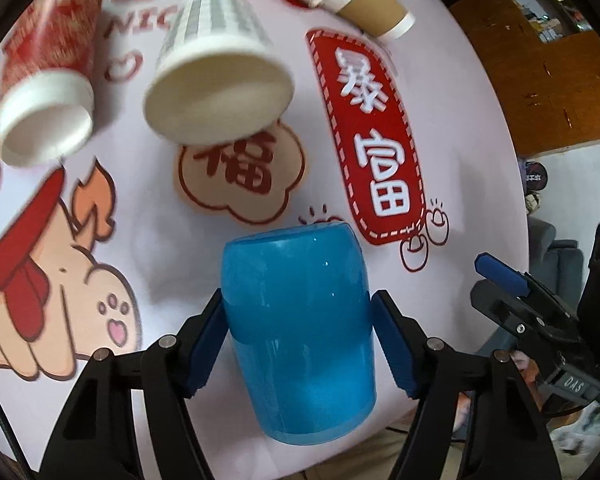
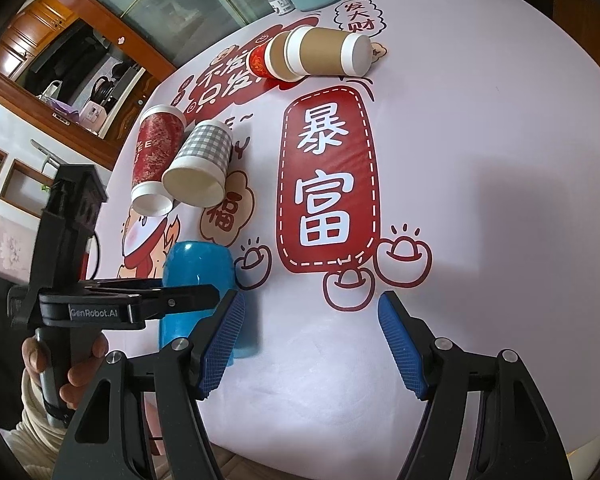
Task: Flip cup upside down
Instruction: 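Grasp the standing blue cup with the left gripper and lift it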
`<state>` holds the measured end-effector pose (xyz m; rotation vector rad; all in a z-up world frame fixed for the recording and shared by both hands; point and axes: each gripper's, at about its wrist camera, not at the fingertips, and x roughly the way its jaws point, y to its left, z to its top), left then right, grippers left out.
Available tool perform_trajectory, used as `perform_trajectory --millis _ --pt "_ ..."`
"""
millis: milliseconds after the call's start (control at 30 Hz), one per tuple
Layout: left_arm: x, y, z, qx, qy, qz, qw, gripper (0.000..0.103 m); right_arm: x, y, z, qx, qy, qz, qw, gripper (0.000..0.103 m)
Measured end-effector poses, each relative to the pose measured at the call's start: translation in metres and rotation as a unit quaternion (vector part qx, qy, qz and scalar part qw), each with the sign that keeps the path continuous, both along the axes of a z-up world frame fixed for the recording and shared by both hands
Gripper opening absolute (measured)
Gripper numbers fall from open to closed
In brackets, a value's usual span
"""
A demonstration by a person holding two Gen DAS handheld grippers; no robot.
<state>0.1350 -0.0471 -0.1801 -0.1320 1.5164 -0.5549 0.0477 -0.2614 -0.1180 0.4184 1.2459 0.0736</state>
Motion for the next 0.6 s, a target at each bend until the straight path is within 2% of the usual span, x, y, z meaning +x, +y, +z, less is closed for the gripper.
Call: perform_trajectory --millis 100,200,267,333,433,467,567,600 --pt "-0.006 -0.002 0.016 0.001 -0.053 -0.001 0.9986 0.069 0.000 -0.001 -0.001 -0.001 -0.001 -0.002 1.000 0.071" --pt "-0.014 -0.005 0.034 0.020 -0.128 0.003 0.9915 0.069 -0.001 -0.003 -0.001 -0.002 -0.005 -0.009 1.000 0.071" --pt "-0.020 -0.009 0.043 0.036 -0.188 0.009 0.9816 0.069 -0.001 -0.003 -0.001 -0.005 -0.008 -0.016 1.000 0.071" --pt "-0.024 -0.010 0.049 0.041 -0.228 0.017 0.9726 0.069 -0.002 -0.003 -0.002 -0.005 -0.013 -0.023 1.000 0.071" --pt "-0.036 -0.016 0.055 0.056 -0.301 0.025 0.9515 0.069 -0.005 -0.003 -0.002 -0.016 -0.022 -0.029 0.999 0.071" --pt "-0.041 -0.020 0.055 0.062 -0.330 0.024 0.9418 0.069 -0.006 -0.002 -0.002 -0.022 -0.026 -0.032 0.999 0.071" --pt "-0.055 -0.029 0.052 0.067 -0.381 0.018 0.9221 0.069 -0.008 -0.002 0.000 -0.038 -0.036 -0.038 0.998 0.071" --pt "-0.059 -0.030 0.052 0.067 -0.390 0.013 0.9183 0.069 -0.008 -0.002 0.000 -0.040 -0.037 -0.039 0.998 0.071"
